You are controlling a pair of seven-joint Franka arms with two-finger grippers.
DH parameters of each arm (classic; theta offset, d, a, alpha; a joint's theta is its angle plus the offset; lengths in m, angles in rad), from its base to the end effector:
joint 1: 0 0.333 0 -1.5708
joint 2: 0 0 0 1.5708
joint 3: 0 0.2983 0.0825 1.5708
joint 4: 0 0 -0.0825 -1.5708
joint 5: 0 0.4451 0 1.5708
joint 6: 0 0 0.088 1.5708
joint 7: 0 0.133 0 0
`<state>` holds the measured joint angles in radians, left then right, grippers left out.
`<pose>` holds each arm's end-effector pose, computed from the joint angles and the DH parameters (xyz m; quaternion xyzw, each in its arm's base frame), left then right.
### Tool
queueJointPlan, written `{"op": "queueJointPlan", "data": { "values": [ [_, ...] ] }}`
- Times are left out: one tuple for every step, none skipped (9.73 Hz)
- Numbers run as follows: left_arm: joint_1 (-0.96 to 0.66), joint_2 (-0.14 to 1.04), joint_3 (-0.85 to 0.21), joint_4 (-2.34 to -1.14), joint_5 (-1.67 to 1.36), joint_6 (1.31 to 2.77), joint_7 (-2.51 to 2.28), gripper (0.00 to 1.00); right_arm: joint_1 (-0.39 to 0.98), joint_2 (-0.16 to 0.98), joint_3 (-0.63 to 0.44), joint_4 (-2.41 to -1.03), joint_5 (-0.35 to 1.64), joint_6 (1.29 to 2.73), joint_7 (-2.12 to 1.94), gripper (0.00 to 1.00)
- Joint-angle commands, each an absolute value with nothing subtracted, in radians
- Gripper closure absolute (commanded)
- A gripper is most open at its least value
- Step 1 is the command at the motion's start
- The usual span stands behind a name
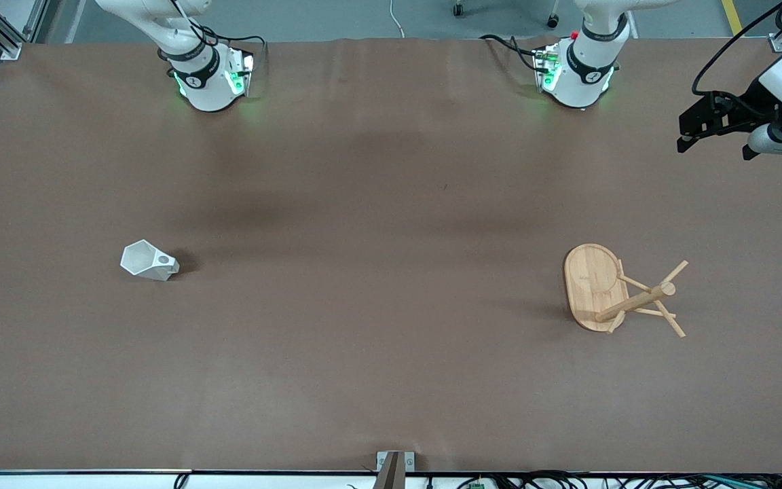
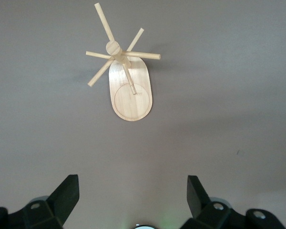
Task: Hang cup on rack
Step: 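Move the right gripper toward the white cup on the table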
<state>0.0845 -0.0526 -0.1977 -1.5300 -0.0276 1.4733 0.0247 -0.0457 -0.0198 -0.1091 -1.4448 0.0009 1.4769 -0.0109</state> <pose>0.5854 -0.0733 0.6249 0.9975 -0.0701 -0.0029 0.0084 0.5925 -0.0930 0.6508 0.9971 -0.0718 0.0259 0.0006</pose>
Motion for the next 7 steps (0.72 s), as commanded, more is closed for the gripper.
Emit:
{"op": "queueJointPlan", "data": {
  "values": [
    [0.087,-0.029,-0.199,-1.532,-0.034,1.474,0.014,0.00,-0.060,-0.031,-0.100,-1.454,-0.008,1.476,-0.023,0.00],
    [0.086,-0.029,-0.199,-1.529,-0.032,1.474,0.014,0.00,-0.055,-0.031,-0.104,-1.454,-0.008,1.476,-0.023,0.00],
    [0.087,-0.029,-0.201,-1.529,-0.032,1.474,0.015,0.00,-0.049,-0.031,-0.115,-1.454,-0.008,1.477,-0.023,0.00],
    [0.089,-0.029,-0.199,-1.528,-0.031,1.474,0.015,0.00,-0.048,-0.031,-0.115,-1.454,-0.008,1.477,-0.023,0.00],
    [0.090,-0.029,-0.199,-1.528,-0.031,1.474,0.020,0.00,-0.048,-0.031,-0.115,-1.456,-0.006,1.479,-0.021,0.00],
    [0.094,-0.029,-0.199,-1.529,-0.034,1.474,0.021,0.00,-0.041,-0.029,-0.115,-1.462,-0.006,1.477,-0.020,0.00],
    [0.094,-0.029,-0.199,-1.529,-0.034,1.474,0.026,0.00,-0.040,-0.025,-0.115,-1.485,-0.006,1.483,-0.023,0.00]
  ]
}}
